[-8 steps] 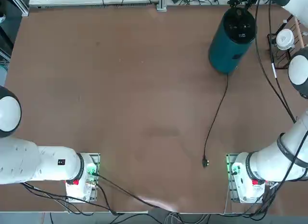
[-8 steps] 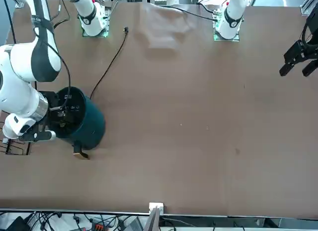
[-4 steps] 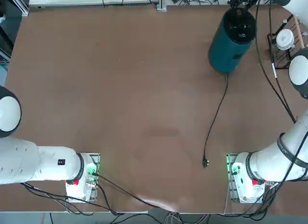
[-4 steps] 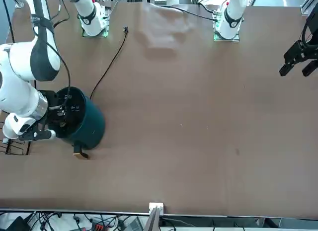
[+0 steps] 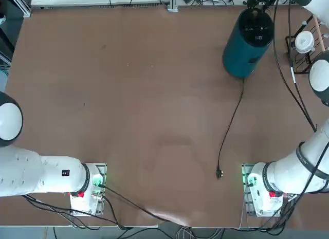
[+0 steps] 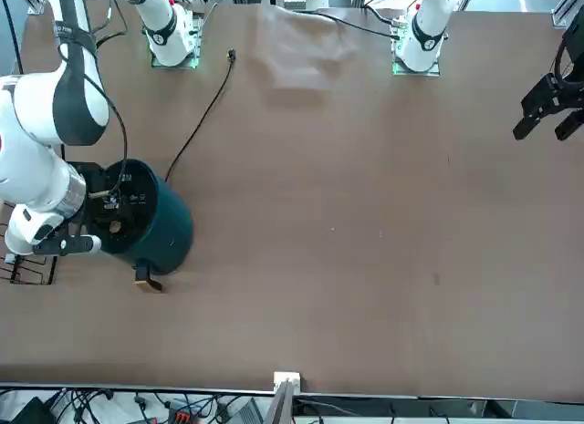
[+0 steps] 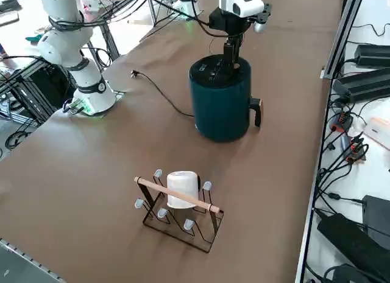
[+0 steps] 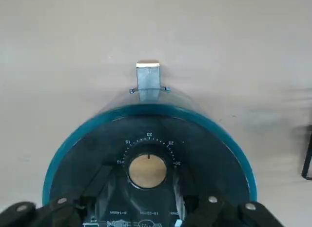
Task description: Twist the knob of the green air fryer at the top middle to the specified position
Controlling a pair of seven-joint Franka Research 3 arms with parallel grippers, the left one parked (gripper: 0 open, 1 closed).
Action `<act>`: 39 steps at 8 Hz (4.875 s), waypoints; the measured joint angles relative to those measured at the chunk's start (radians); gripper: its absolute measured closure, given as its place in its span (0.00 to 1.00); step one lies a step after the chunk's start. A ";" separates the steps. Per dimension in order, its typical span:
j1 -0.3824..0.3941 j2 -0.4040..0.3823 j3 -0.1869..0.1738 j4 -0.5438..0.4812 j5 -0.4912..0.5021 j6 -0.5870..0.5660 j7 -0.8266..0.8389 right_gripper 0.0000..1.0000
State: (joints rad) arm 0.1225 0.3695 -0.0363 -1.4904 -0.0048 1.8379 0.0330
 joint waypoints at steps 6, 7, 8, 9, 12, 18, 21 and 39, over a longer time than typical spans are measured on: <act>0.000 0.000 0.000 0.000 -0.001 -0.003 0.000 0.46; 0.000 0.000 -0.001 0.000 -0.004 -0.003 0.000 0.48; 0.000 0.000 -0.001 0.000 -0.009 -0.003 0.000 0.50; 0.000 0.000 0.000 0.000 -0.010 -0.003 0.000 0.50; 0.001 0.000 0.000 0.000 -0.012 -0.003 -0.003 0.56; 0.000 0.000 0.000 0.000 -0.013 -0.003 -0.174 0.56; 0.001 0.000 0.000 0.001 -0.029 -0.002 -0.358 0.56; 0.023 0.005 -0.003 0.000 -0.080 0.033 -1.159 0.56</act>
State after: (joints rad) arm 0.1454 0.3748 -0.0394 -1.4899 -0.0846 1.8707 -1.1256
